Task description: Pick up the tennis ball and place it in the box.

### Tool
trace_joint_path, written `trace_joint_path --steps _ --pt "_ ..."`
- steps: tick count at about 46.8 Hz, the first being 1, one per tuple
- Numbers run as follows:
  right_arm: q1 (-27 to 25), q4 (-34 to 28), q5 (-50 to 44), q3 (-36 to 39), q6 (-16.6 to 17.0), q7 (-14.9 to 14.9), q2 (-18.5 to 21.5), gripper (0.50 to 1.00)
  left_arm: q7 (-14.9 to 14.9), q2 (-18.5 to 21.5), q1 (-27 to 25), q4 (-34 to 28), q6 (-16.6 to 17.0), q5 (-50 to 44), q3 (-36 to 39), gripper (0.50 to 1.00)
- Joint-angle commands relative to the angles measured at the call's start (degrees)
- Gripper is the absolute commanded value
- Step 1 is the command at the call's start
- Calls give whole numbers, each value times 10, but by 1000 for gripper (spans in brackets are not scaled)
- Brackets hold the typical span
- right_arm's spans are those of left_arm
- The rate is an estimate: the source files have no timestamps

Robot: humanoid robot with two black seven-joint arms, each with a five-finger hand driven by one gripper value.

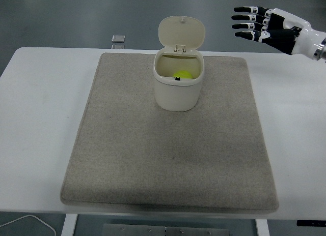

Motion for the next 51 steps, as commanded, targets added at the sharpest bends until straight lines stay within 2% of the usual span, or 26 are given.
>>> trace_joint_path --steps 1,6,15,21,29,39,41,43,51 --pt "-8 -23 33 0 -1 -1 5 860 0 0 0 0 0 0 0 992" --pt "-15 -52 66 -1 -14 -1 13 860 0 0 0 0 0 1 0 990" --pt "-28 -56 101 -1 -78 -4 51 860 0 0 -1 0 0 0 0 992" --pt "-30 -56 171 -1 -110 -61 78 860 0 0 0 0 0 1 0 992" --pt "-34 -56 226 3 -168 -87 96 860 0 0 0 0 0 0 0 992" --pt "-34 -57 303 3 -212 -149 108 860 0 0 0 0 0 0 0 992" --pt "-35 -57 305 3 -213 -148 109 872 0 0 0 0 0 0 0 992" --pt "-35 -57 303 4 -210 -146 109 929 0 0 0 0 0 0 0 992" --pt "-36 -57 303 4 -209 -117 108 932 0 0 0 0 0 0 0 992"
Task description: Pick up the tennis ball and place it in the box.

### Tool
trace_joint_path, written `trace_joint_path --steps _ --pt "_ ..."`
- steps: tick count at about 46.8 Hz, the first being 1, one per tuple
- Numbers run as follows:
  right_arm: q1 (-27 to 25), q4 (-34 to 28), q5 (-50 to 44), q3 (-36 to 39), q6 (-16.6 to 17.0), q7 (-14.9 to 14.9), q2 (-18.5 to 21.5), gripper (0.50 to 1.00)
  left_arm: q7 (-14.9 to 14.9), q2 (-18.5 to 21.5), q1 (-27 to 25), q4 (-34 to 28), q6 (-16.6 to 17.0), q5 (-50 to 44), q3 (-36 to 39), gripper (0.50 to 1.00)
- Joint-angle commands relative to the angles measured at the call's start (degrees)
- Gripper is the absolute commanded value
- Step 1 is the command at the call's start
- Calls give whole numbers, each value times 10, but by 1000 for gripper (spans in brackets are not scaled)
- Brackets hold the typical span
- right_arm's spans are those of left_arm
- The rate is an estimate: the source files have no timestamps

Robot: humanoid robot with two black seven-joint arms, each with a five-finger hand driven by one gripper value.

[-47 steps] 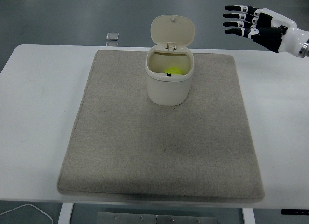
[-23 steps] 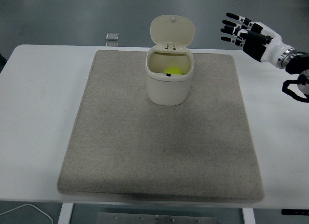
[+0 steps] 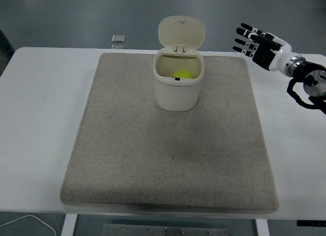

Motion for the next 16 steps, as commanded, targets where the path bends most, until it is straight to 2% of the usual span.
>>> trace_joint_path --steps 1,11,16 --pt "0 0 0 1 3 20 0 932 0 0 0 0 0 0 0 992" --pt "-6 1 -16 0 7 68 2 932 0 0 0 0 0 1 0 992" --pt "-7 1 -27 0 6 72 2 932 0 0 0 0 0 0 0 992"
